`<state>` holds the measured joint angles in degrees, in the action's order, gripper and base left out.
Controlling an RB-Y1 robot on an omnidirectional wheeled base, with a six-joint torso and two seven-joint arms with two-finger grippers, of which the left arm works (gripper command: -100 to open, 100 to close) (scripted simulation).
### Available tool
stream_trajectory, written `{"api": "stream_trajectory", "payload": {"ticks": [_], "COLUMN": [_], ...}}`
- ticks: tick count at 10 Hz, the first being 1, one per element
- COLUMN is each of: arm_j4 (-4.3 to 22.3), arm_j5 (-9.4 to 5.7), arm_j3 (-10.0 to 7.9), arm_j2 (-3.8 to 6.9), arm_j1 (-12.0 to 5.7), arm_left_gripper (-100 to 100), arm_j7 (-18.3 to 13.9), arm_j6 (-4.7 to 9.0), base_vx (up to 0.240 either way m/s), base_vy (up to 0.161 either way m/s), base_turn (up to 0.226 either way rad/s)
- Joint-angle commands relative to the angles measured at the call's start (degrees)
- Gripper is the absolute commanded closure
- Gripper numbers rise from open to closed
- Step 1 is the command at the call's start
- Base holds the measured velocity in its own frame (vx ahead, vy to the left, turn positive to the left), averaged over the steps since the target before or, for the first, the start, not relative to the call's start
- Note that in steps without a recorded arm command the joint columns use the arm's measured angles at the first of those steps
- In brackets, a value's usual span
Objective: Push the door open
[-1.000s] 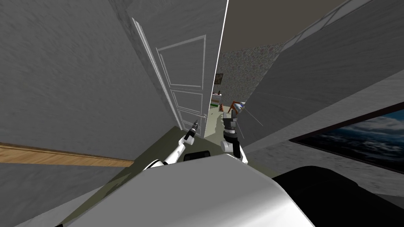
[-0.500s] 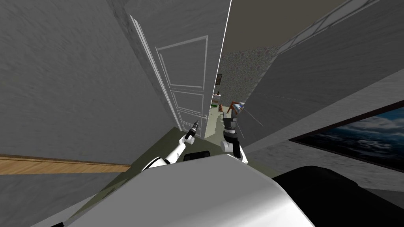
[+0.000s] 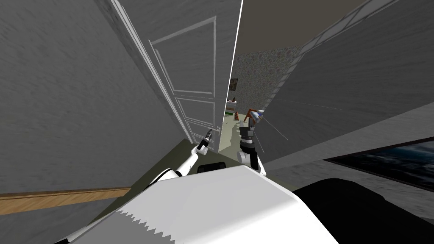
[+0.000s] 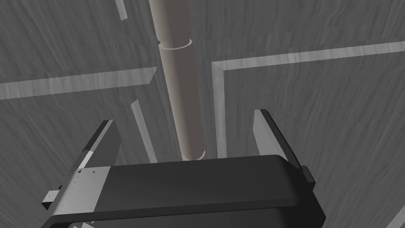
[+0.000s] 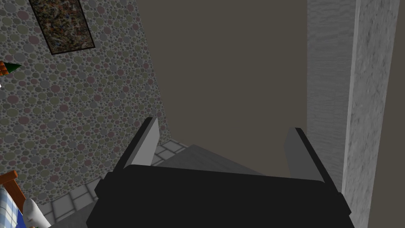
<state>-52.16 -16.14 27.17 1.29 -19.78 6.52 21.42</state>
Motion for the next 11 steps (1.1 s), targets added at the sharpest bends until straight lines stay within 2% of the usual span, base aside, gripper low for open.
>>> {"api": "stream_trajectory", "payload": {"ticks": [1, 3, 4, 5, 10, 11], "arm_j4": [0.03, 0.3, 0.76, 0.76, 0.76, 0.82], "arm_j5": [0.07, 0.13, 0.11, 0.11, 0.11, 0.02], "arm_j3": [-0.28, -0.55, -0.4, -0.4, -0.4, -1.38], "arm_j2": [-0.69, -2.27, -1.82, -1.82, -1.82, -1.08], "arm_j1": [0.03, -0.05, -0.2, -0.2, -0.2, -0.59], "arm_left_gripper": [-100, -100, -100, 100, 100, 100], "arm_j7": [0.05, 0.05, -0.05, -0.05, -0.05, 0.1], "arm_j6": [0.01, 0.14, 0.44, 0.44, 0.44, 0.54], "base_vx": [0.164, 0.15, 0.066, -0.009, -0.005, 0.078], "base_vy": [-0.09, -0.068, -0.028, 0.003, 0.003, -0.076], "base_turn": [-0.025, -0.021, -0.001, 0.004, -0.004, 0.021]}}
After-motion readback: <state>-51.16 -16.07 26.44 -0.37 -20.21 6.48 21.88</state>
